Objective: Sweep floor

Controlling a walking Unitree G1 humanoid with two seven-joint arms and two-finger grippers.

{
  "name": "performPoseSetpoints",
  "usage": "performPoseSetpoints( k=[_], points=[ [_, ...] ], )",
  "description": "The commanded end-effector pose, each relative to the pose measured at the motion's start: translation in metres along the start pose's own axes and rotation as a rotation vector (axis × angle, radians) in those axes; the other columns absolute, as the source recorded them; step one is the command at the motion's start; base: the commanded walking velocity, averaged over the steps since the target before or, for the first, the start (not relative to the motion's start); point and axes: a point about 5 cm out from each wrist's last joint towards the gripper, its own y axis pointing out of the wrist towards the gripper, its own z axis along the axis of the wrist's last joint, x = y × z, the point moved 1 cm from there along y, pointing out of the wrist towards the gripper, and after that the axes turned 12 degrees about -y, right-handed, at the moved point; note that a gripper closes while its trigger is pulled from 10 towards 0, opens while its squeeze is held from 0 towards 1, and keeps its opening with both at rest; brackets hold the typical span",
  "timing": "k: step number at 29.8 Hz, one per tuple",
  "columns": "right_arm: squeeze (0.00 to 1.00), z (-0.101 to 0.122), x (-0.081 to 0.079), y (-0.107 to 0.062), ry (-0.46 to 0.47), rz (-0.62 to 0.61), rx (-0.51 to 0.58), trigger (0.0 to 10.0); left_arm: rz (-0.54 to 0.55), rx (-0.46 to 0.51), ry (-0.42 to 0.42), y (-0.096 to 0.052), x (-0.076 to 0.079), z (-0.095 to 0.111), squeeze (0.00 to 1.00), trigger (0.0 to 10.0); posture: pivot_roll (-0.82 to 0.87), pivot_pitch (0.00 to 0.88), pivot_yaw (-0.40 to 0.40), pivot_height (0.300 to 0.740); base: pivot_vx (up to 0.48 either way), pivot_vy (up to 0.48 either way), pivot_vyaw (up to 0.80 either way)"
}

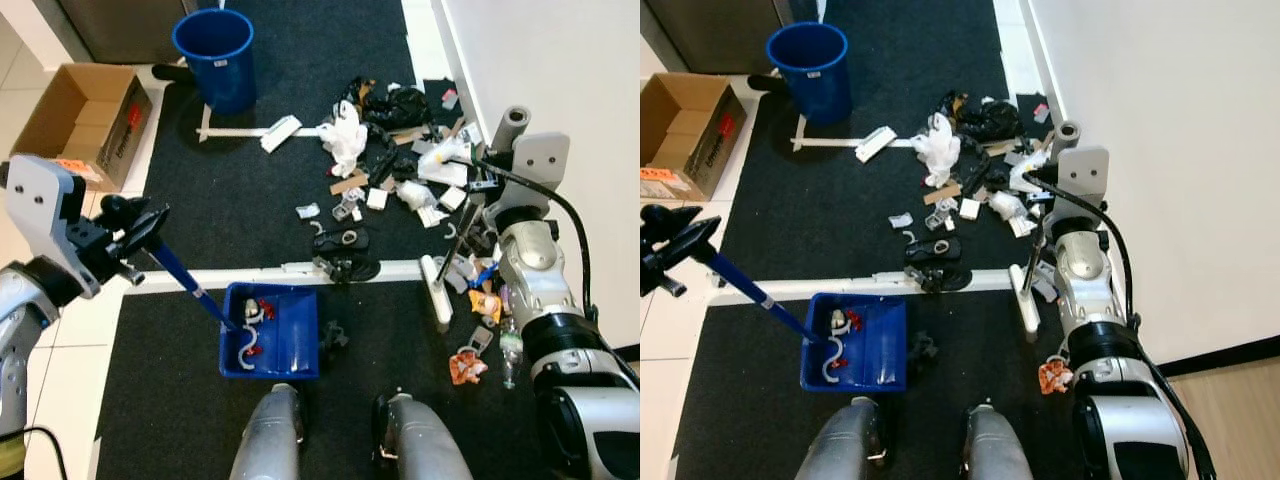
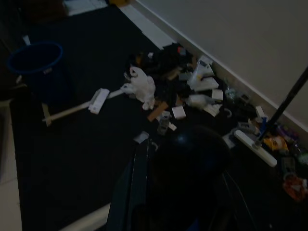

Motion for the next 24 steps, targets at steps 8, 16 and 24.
performPoseSetpoints(
  k=[8, 16, 24],
  points=[
    [0.00, -0.001, 0.004, -0.001, -0.020, 0.001, 0.008, 10.0, 0.053, -0.048, 0.004, -0.001, -0.001, -0.033, 0.00, 10.0, 0.02, 0.219, -0.041, 0.740, 0.000, 0.000, 0.00],
    [0.00, -0.001, 0.005, 0.000, -0.027, 0.001, 0.008, 10.0, 0.094, -0.046, 0.120, -0.022, -0.025, -0.007, 0.00, 10.0, 0.04, 0.213, -0.043, 0.740, 0.000, 0.000, 0.00],
    [0.00, 0.001, 0.003, 0.001, -0.024, 0.009, 0.012, 10.0, 0.194, -0.072, 0.071, -0.022, -0.043, -0.038, 0.00, 10.0, 0.04, 0.211, -0.050, 0.740, 0.000, 0.000, 0.00]
  ],
)
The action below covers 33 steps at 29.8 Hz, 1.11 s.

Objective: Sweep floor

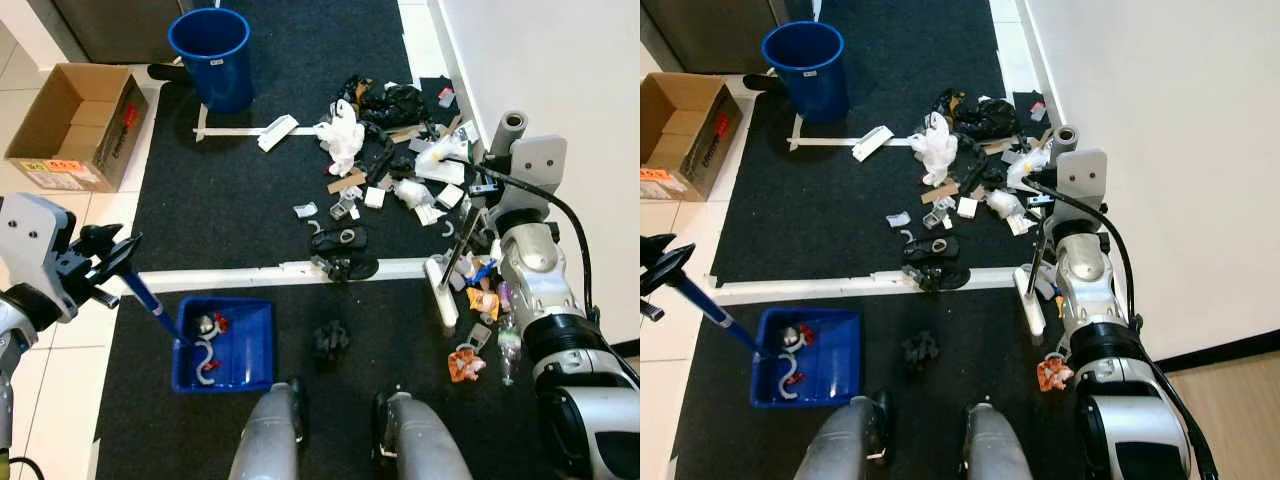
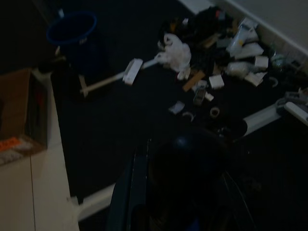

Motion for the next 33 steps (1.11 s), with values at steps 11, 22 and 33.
performPoseSetpoints(
  k=[11, 22, 33],
  points=[
    [0.00, 0.002, 0.002, 0.000, -0.018, 0.005, 0.022, 10.0, 0.155, 0.137, -0.043, 0.030, -0.007, -0.019, 0.00, 10.0, -0.01, 0.209, -0.059, 0.740, 0.000, 0.000, 0.00],
    [0.00, 0.002, 0.006, -0.001, -0.019, -0.006, 0.025, 10.0, 0.051, 0.229, 0.077, 0.046, 0.012, 0.007, 0.00, 10.0, -0.01, 0.212, -0.055, 0.740, 0.000, 0.000, 0.00],
    [0.00, 0.003, -0.003, 0.000, -0.006, 0.010, 0.026, 10.0, 0.026, 0.213, -0.026, 0.068, 0.023, -0.014, 0.00, 10.0, 0.00, 0.217, -0.056, 0.740, 0.000, 0.000, 0.00]
  ],
)
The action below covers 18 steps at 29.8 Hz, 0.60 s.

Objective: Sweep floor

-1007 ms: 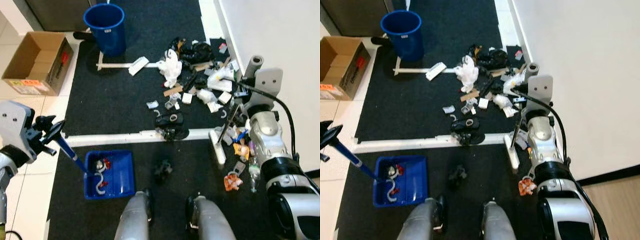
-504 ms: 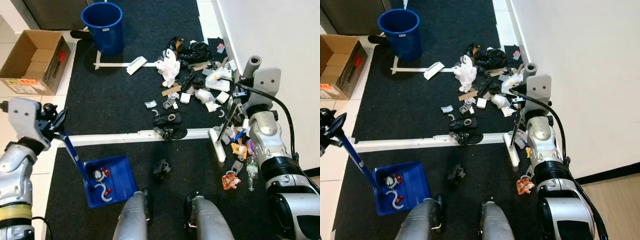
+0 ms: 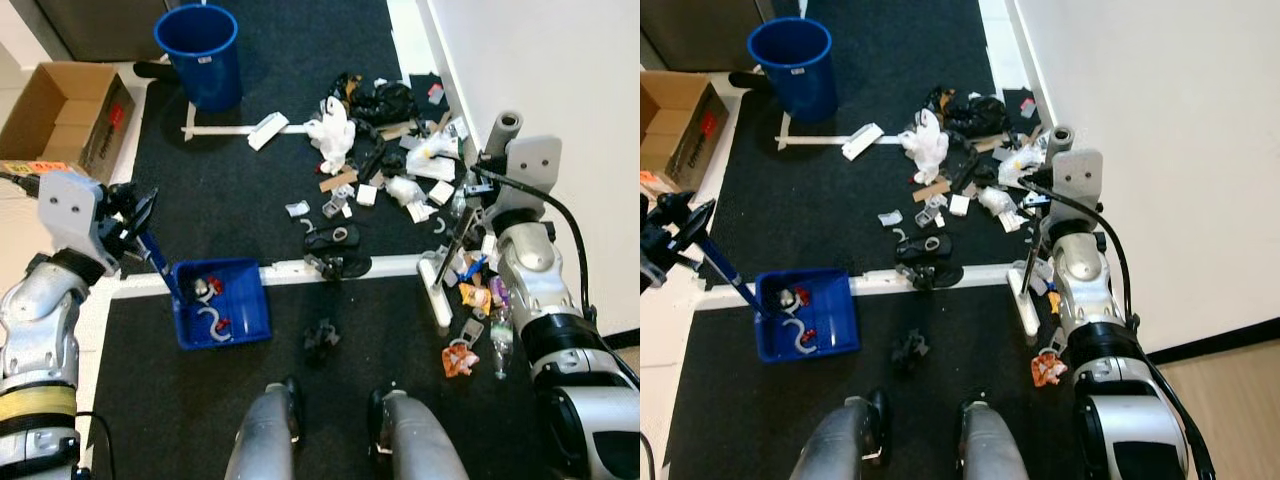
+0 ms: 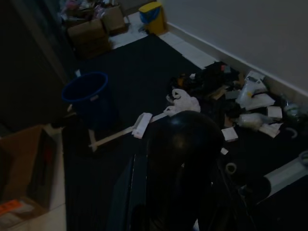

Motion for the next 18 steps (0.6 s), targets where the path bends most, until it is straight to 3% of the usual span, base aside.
performPoseSetpoints(
  k=[1, 5, 8, 10, 12, 14, 18],
  points=[
    [0.00, 0.001, 0.004, -0.001, -0.003, -0.018, 0.019, 10.0, -0.004, -0.045, -0.064, -0.002, 0.009, -0.021, 0.00, 10.0, -0.01, 0.219, -0.058, 0.740, 0.000, 0.000, 0.00],
    [0.00, 0.001, 0.006, -0.001, -0.006, -0.020, 0.018, 10.0, -0.006, -0.055, -0.111, 0.000, 0.014, -0.029, 0.00, 10.0, -0.02, 0.220, -0.062, 0.740, 0.000, 0.000, 0.00],
    [0.00, 0.000, 0.009, -0.002, -0.011, -0.024, 0.016, 10.0, -0.051, -0.009, -0.199, 0.008, 0.027, -0.029, 0.00, 10.0, -0.03, 0.222, -0.064, 0.740, 0.000, 0.000, 0.00],
    [0.00, 0.000, 0.010, -0.002, -0.012, -0.025, 0.015, 10.0, -0.066, 0.006, -0.213, 0.012, 0.031, -0.027, 0.00, 10.0, -0.03, 0.223, -0.065, 0.740, 0.000, 0.000, 0.00],
    [0.00, -0.001, 0.008, -0.002, -0.010, -0.022, 0.014, 10.0, -0.143, 0.028, -0.205, 0.019, 0.047, -0.023, 0.00, 10.0, -0.03, 0.224, -0.065, 0.740, 0.000, 0.000, 0.00],
    [0.00, -0.001, 0.008, -0.002, -0.010, -0.022, 0.014, 10.0, -0.143, 0.028, -0.205, 0.019, 0.047, -0.023, 0.00, 10.0, -0.03, 0.224, -0.065, 0.740, 0.000, 0.000, 0.00],
    [0.00, -0.001, 0.006, -0.003, -0.005, -0.017, 0.014, 10.0, -0.288, 0.034, -0.199, 0.024, 0.077, -0.021, 0.00, 10.0, -0.03, 0.226, -0.062, 0.740, 0.000, 0.000, 0.00]
  ],
)
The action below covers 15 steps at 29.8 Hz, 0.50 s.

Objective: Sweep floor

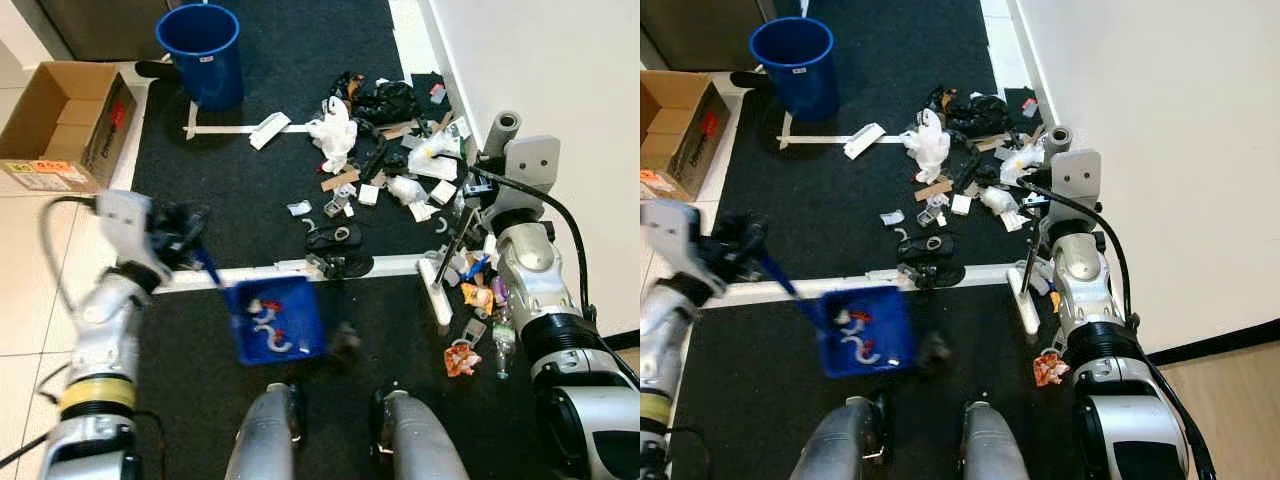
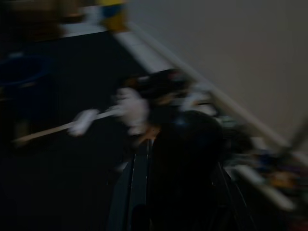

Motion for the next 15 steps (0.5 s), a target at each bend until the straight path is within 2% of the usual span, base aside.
performPoseSetpoints(
  k=[1, 3, 6, 7, 13, 15],
  points=[
    [0.00, -0.001, 0.004, -0.003, 0.000, -0.018, 0.013, 10.0, -0.090, 0.023, -0.007, 0.004, 0.017, 0.003, 0.00, 10.0, -0.03, 0.226, -0.062, 0.740, 0.000, 0.000, 0.00],
    [0.00, -0.001, 0.004, -0.003, 0.003, -0.017, 0.011, 10.0, -0.144, 0.018, -0.038, 0.005, 0.028, 0.002, 0.00, 10.0, -0.03, 0.227, -0.061, 0.740, 0.000, 0.000, 0.00],
    [0.00, -0.002, 0.004, -0.003, 0.012, -0.016, 0.006, 10.0, -0.150, 0.017, -0.040, 0.006, 0.031, 0.000, 0.00, 10.0, -0.03, 0.227, -0.062, 0.740, 0.000, 0.000, 0.00],
    [0.00, -0.005, 0.000, -0.005, 0.017, -0.009, -0.002, 10.0, -0.136, 0.002, -0.028, 0.007, 0.033, -0.008, 0.00, 10.0, -0.03, 0.227, -0.063, 0.740, 0.000, 0.000, 0.00],
    [0.00, -0.004, 0.001, -0.005, 0.005, -0.015, 0.003, 10.0, -0.091, 0.008, -0.001, 0.006, 0.029, -0.010, 0.00, 10.0, -0.03, 0.228, -0.061, 0.740, 0.000, 0.000, 0.00],
    [0.00, -0.002, 0.009, -0.004, -0.023, -0.041, 0.015, 10.0, -0.083, 0.012, 0.010, 0.004, 0.025, -0.006, 0.00, 10.0, -0.03, 0.228, -0.061, 0.740, 0.000, 0.000, 0.00]
  ],
)
